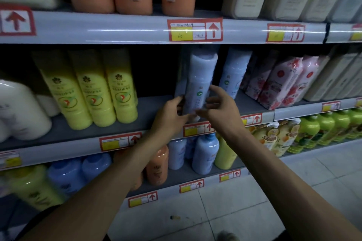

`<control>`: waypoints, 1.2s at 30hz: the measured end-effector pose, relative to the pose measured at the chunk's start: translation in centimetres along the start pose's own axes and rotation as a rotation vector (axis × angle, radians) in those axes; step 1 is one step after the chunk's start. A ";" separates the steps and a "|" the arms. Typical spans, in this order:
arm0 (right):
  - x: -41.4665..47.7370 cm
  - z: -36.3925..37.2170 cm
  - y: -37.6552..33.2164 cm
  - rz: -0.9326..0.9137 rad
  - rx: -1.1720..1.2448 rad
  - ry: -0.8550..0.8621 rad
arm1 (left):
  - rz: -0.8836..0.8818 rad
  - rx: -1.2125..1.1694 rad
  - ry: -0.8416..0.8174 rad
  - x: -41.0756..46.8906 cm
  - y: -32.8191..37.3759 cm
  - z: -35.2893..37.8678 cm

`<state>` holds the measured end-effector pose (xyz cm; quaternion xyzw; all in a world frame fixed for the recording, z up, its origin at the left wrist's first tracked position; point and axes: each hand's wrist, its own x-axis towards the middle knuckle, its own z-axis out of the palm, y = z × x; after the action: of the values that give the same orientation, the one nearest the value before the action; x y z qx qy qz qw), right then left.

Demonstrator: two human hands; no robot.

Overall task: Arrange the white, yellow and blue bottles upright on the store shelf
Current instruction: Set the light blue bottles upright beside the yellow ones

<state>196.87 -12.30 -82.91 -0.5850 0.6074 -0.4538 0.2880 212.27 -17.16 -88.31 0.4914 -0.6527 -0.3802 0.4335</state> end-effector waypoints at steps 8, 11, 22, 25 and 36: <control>-2.2 0.2 -0.3 -0.109 -0.082 0.219 | 0.306 0.343 0.077 -2.2 0.7 -0.7; -2.9 -0.3 0.0 -0.146 -0.089 0.246 | 0.202 0.251 0.109 -2.0 0.6 -0.2; -5.0 -1.5 2.5 -0.744 -0.535 0.135 | -0.492 -0.621 -0.257 -4.4 3.7 -1.3; -5.5 -0.7 2.5 -0.825 -0.718 0.163 | -0.548 -0.662 -0.242 -5.0 3.9 -1.4; -5.5 -1.0 0.4 0.007 -0.050 -0.175 | -0.373 -0.556 -0.099 -7.3 3.5 -3.8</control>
<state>196.61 -6.74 -83.84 -0.6271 0.5933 -0.3845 0.3268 215.79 -9.52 -85.16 0.4464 -0.4433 -0.6398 0.4415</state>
